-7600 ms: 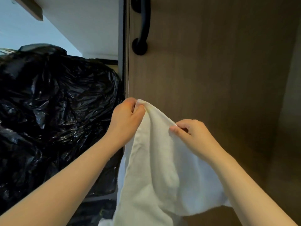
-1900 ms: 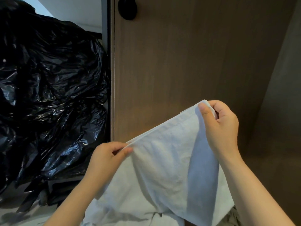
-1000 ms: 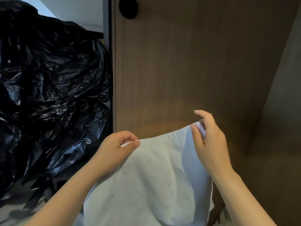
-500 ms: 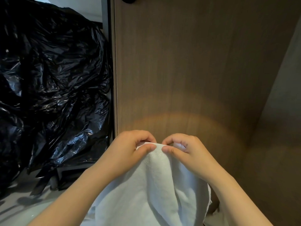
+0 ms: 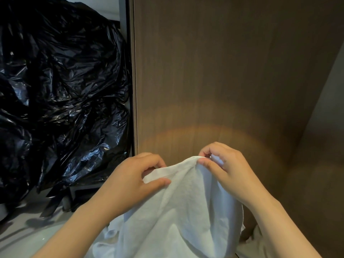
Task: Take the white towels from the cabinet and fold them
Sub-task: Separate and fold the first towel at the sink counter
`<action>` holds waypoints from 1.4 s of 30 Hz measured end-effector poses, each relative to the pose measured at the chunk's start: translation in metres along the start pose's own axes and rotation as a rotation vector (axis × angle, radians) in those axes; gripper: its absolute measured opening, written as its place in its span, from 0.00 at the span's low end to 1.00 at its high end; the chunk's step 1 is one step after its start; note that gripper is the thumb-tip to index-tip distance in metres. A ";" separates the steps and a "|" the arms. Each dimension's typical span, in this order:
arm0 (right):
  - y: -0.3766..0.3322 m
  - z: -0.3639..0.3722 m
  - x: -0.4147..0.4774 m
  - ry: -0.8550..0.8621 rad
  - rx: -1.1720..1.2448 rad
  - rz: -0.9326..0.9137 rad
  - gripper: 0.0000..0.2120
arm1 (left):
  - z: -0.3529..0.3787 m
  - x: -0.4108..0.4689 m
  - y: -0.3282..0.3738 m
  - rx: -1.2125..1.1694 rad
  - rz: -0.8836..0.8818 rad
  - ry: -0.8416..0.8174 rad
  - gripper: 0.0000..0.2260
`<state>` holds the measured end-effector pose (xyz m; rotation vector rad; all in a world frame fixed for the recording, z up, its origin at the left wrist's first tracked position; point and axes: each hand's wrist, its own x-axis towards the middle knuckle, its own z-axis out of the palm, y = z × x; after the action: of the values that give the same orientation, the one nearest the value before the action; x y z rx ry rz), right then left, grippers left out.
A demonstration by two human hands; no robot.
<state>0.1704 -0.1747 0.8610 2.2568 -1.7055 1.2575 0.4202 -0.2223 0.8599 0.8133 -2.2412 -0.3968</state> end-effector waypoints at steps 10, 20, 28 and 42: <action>-0.004 0.004 0.002 0.007 0.028 0.002 0.05 | -0.001 0.001 0.002 0.033 -0.025 -0.158 0.10; 0.006 -0.002 -0.001 0.041 0.041 0.080 0.05 | 0.000 -0.005 -0.027 0.085 -0.183 -0.083 0.15; 0.011 -0.004 0.002 0.046 0.042 0.124 0.06 | -0.009 -0.001 -0.027 -0.146 -0.124 0.184 0.11; 0.019 -0.013 0.002 0.118 0.144 0.190 0.09 | -0.025 0.019 -0.022 -0.533 -0.365 0.096 0.04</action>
<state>0.1476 -0.1777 0.8634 2.0836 -1.8789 1.5657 0.4372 -0.2528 0.8766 0.9176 -1.7653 -1.0498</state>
